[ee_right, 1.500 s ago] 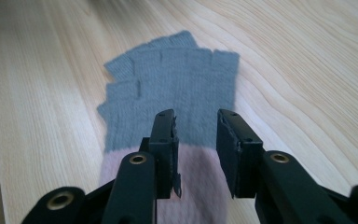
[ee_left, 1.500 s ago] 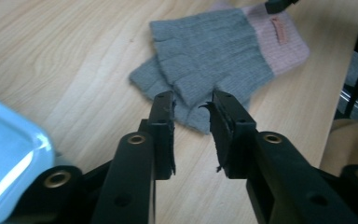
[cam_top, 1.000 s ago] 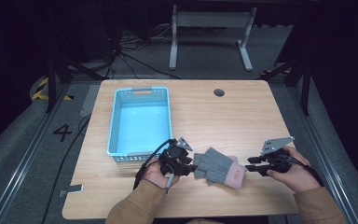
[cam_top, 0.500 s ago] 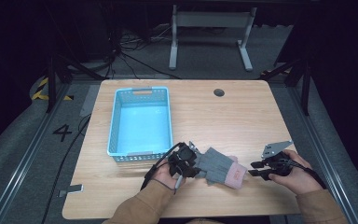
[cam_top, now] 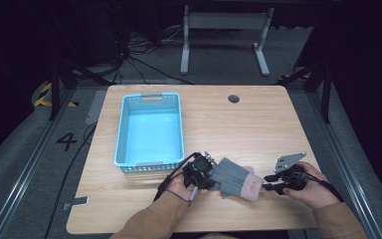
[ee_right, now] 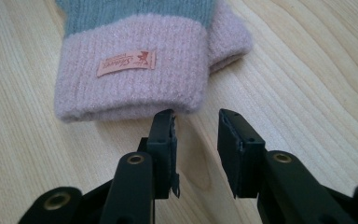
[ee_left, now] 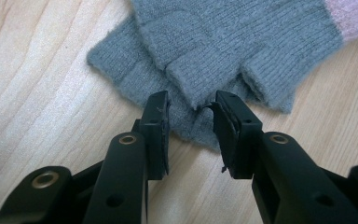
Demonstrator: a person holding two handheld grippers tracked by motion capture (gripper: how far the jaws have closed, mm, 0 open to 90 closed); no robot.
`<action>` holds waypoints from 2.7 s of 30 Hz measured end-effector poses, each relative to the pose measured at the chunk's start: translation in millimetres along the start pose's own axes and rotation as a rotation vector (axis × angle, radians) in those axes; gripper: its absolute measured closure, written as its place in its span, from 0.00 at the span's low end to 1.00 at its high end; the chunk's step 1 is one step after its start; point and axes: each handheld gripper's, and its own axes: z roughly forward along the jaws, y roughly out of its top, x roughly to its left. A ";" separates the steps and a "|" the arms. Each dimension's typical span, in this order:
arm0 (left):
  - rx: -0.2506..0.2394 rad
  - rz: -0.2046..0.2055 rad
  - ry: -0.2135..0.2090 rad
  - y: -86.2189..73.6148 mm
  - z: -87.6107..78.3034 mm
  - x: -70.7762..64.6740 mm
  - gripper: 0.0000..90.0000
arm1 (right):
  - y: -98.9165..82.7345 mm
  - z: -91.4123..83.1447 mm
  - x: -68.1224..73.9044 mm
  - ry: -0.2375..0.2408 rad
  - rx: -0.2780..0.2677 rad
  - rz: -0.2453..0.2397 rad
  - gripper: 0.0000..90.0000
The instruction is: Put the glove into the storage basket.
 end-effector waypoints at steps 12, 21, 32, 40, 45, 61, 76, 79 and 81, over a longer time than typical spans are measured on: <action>0.009 0.028 0.005 3.0 0.7 -5.3 0.82 | 9.9 6.2 8.7 -0.028 -0.018 -0.052 0.87; 0.023 0.053 0.020 4.8 -3.1 -10.2 0.97 | 11.4 4.0 9.1 -0.038 -0.026 -0.036 0.93; -0.043 0.070 0.004 2.0 -30.5 -21.4 0.97 | 18.6 -13.3 7.6 -0.062 -0.090 -0.020 0.95; -0.066 0.069 0.007 -4.3 -44.4 -28.7 0.97 | 29.5 -14.0 0.4 -0.087 -0.150 -0.013 0.95; -0.062 0.069 0.003 -6.9 -45.2 -31.6 0.98 | 36.2 -8.9 -3.8 -0.098 -0.168 -0.012 0.96; 0.025 0.052 -0.035 -10.4 -32.1 -33.4 0.98 | 42.6 14.0 -11.2 -0.069 -0.126 0.004 0.96; 0.066 0.015 -0.043 -12.8 -12.8 -21.1 0.98 | 36.3 27.2 -15.4 -0.064 -0.094 0.033 0.95; 0.072 0.011 -0.035 -13.2 -12.5 -17.4 0.98 | 35.1 26.0 -14.4 -0.062 -0.091 0.046 0.95; 0.070 0.007 -0.034 -13.6 -12.0 -15.5 0.98 | 34.4 25.4 -13.6 -0.061 -0.086 0.052 0.95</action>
